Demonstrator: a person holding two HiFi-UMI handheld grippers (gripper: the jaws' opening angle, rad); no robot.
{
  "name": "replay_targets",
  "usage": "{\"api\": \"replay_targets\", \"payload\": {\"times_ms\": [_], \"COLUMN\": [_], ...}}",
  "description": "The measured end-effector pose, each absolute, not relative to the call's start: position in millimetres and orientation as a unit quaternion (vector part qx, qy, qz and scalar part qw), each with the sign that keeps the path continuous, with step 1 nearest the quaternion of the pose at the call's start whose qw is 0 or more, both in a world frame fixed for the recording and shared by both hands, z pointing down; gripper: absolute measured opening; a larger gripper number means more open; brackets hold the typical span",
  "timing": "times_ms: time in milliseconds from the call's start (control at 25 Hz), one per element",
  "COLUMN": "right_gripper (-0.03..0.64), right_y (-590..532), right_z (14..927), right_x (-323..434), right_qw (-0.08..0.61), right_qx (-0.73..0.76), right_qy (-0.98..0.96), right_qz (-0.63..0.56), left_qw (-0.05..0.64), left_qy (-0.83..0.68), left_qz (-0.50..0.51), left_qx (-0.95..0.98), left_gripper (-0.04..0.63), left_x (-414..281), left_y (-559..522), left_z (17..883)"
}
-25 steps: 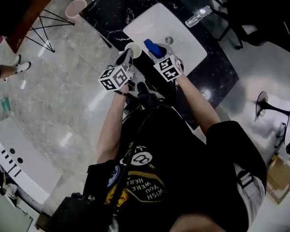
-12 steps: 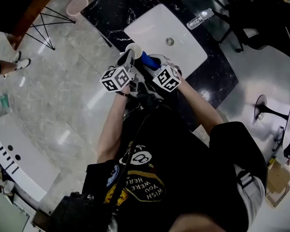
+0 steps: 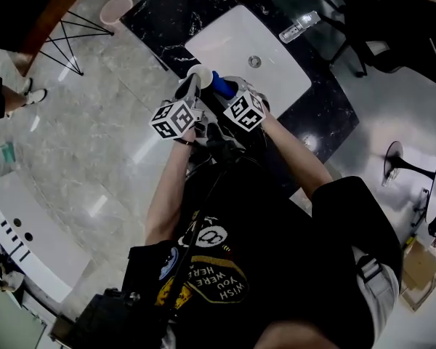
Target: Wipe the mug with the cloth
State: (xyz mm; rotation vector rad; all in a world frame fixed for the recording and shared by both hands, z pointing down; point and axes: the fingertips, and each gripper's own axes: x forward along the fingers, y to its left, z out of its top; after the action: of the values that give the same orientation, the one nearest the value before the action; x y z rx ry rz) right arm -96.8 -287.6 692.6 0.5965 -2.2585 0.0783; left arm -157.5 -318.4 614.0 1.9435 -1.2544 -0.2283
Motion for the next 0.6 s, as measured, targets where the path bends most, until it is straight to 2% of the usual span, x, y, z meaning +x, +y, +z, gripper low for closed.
{"api": "replay_targets", "payload": {"times_ms": [160,280,440,600], "right_gripper": [0.144,0.144,0.144,0.144], "right_y": [-254.3,-294.7,-342.3,-314.1], "right_z": [675.3,663.1,678.8,698.8], "right_x": [-98.7,-77.6,-78.9,-93.0], "right_qw": [0.345,0.326,0.368,0.397], "right_qx": [0.201,0.271,0.294,0.246], "right_qy": [-0.915,-0.904,-0.881,-0.883], "right_qz": [0.058,0.053,0.037,0.036], "left_qw": [0.39,0.391,0.391,0.394], "left_qy": [-0.503,-0.503,-0.503,-0.498], "left_qz": [-0.086,-0.086,-0.087,-0.084], "left_qx": [0.767,0.766,0.766,0.768], "left_gripper": [0.003,0.003,0.003,0.003], "left_x": [-157.0,-157.0,-159.5,-156.2], "left_y": [-317.8,-317.7,-318.5,-317.2], "left_z": [613.8,613.7,612.5,612.8]}}
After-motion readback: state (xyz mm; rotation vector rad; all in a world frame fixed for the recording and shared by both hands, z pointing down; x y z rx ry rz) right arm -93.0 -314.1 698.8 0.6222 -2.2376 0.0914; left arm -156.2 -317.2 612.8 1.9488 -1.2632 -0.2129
